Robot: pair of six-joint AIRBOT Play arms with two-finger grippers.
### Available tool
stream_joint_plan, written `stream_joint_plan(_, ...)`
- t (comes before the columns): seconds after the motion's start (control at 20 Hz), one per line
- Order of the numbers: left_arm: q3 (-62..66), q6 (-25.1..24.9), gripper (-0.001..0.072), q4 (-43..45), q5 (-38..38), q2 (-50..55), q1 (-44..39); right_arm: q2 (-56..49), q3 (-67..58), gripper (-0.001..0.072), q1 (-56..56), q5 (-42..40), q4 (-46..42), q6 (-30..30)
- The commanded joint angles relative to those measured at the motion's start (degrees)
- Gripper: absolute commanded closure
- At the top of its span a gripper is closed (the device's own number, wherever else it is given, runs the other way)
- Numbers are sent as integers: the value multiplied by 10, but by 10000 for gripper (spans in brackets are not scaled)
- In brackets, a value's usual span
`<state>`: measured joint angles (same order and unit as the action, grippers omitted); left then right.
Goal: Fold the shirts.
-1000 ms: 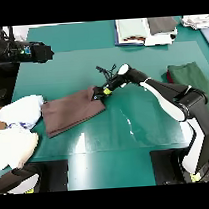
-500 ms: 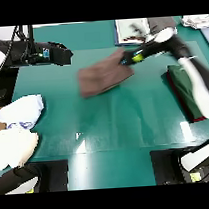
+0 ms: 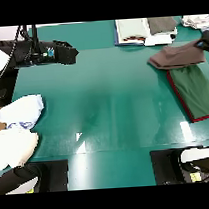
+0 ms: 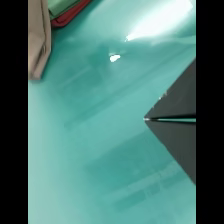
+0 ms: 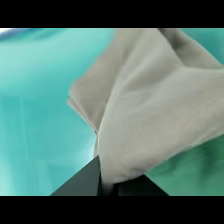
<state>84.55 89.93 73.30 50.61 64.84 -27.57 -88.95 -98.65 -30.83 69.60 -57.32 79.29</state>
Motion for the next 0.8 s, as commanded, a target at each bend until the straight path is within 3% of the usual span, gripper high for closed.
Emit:
stream_joint_plan(0.0, 0, 14, 683, -3, -9, 0, -1, 13, -1, 689, -50, -24, 38, 3)
stream_joint_plan(0.3, 0, 16, 683, -3, -5, 0, -1, 82, -1, 688, -46, -62, 39, 3)
stream_joint_plan(0.75, 0, 11, 683, -3, 2, 0, -1, 150, 0, 688, -77, 56, 31, 2)
